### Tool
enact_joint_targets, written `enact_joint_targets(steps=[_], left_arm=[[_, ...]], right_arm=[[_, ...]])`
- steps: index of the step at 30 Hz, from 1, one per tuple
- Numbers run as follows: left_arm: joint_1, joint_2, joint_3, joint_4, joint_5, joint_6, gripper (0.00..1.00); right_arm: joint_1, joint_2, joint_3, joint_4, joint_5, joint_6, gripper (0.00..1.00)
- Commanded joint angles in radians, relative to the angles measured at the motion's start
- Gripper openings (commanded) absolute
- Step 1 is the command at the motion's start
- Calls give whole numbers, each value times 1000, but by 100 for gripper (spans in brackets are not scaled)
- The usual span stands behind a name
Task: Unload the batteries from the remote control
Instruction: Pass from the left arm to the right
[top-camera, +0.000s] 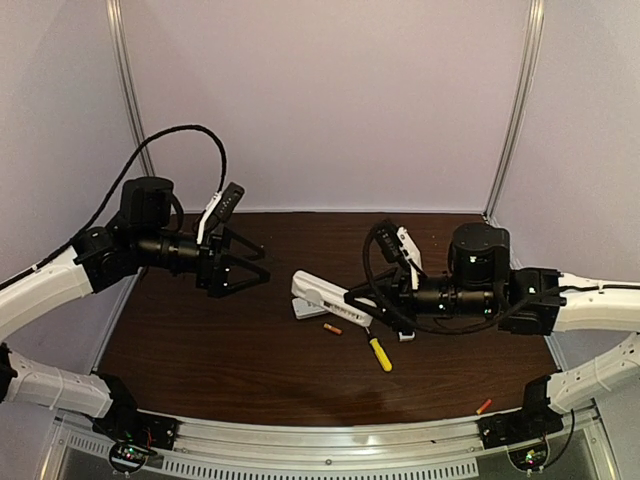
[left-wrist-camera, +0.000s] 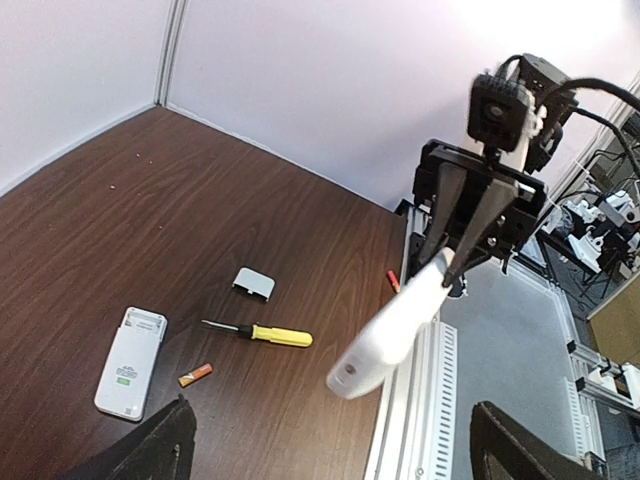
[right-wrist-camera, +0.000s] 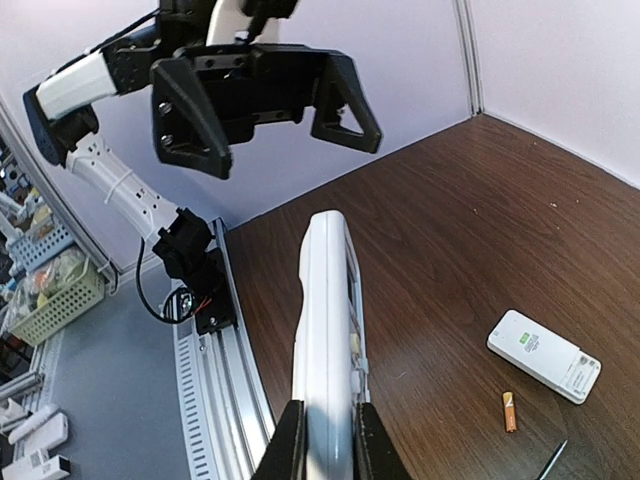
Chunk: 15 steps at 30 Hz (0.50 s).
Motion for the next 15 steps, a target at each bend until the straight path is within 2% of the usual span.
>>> enact_joint_targets(steps=[1,5,10,15], left_arm=[[9,-39,-10,-19,-22,77,97],[18,-36,1,-19,75,78,97],[33,28,15,-9,163,-9,97],[34,30,-34,43,56,-79,97]], right_arm=[[-78,0,7,43,-56,156,0],[-175,21,41,41,-188,268,0],[-310,60,61,68,-371,469,0],[-381,102,56,146,-470,609,0]])
